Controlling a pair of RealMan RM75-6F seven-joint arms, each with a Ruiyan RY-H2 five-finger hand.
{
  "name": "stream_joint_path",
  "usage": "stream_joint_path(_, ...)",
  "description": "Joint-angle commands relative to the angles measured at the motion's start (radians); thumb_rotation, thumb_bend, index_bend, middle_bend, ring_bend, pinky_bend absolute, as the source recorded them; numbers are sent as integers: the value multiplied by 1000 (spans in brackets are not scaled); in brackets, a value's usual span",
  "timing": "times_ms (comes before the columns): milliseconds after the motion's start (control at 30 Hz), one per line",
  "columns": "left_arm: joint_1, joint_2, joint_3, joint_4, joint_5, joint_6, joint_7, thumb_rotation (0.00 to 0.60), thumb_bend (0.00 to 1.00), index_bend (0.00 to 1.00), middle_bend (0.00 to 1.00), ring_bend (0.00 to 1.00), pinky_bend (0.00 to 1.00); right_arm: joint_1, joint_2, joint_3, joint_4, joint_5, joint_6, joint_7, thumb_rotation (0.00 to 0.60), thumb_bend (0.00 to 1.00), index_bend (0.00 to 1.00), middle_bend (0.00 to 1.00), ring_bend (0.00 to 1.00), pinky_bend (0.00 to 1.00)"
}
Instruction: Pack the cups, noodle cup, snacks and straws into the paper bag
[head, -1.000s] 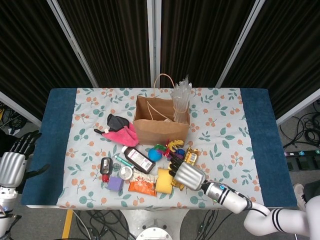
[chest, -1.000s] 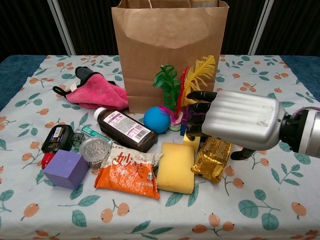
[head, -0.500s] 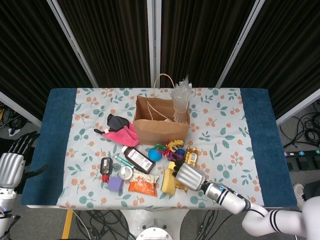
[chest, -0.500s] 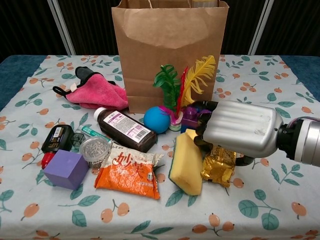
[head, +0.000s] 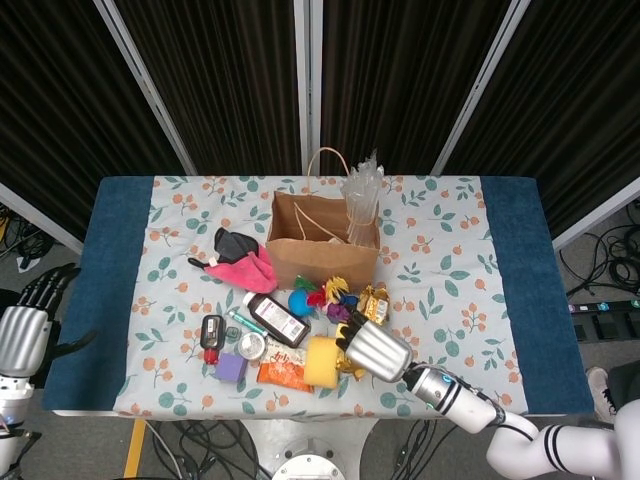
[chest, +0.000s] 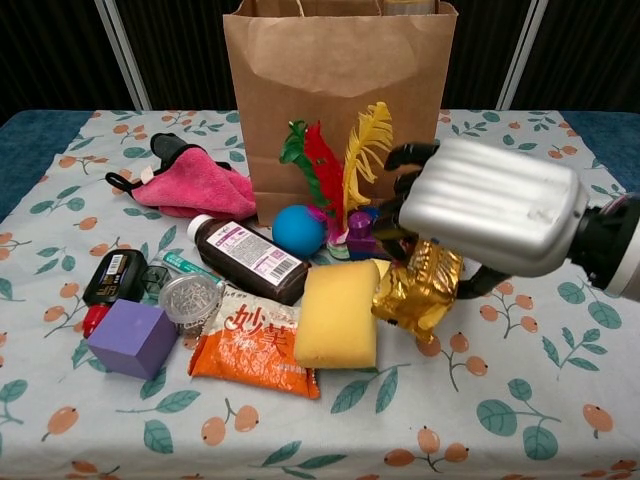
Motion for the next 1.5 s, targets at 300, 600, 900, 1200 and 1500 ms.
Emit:
stream_joint_path(300, -4, 15, 4, -51, 25, 14, 37, 600, 103, 177, 216, 149, 209, -44, 225, 161, -382, 2, 160, -52, 600, 126, 670, 562, 429, 221)
stream_joint_path(600, -3, 37, 4, -90, 33, 22, 67, 600, 103, 177, 216, 149, 208, 63, 172, 412, -556, 158, 162, -15, 600, 139, 671, 563, 429, 220)
stream_joint_path(900, -14, 48, -2, -116, 40, 16, 85, 600, 103, 177, 216, 149, 208, 205, -22, 621, -511, 343, 231, 140, 600, 145, 673, 562, 429, 217)
stream_joint_path(1200, -11, 60, -4, -119, 32, 14, 80, 600, 103, 177, 216, 149, 209, 255, -152, 730, -276, 520, 316, 303, 600, 173, 676, 555, 429, 205)
stream_joint_path(1500, -22, 59, -8, -112, 31, 2, 76, 600, 103, 177, 216, 149, 208, 243, -211, 737, -210, 671, 304, 465, 600, 176, 676, 554, 429, 200)
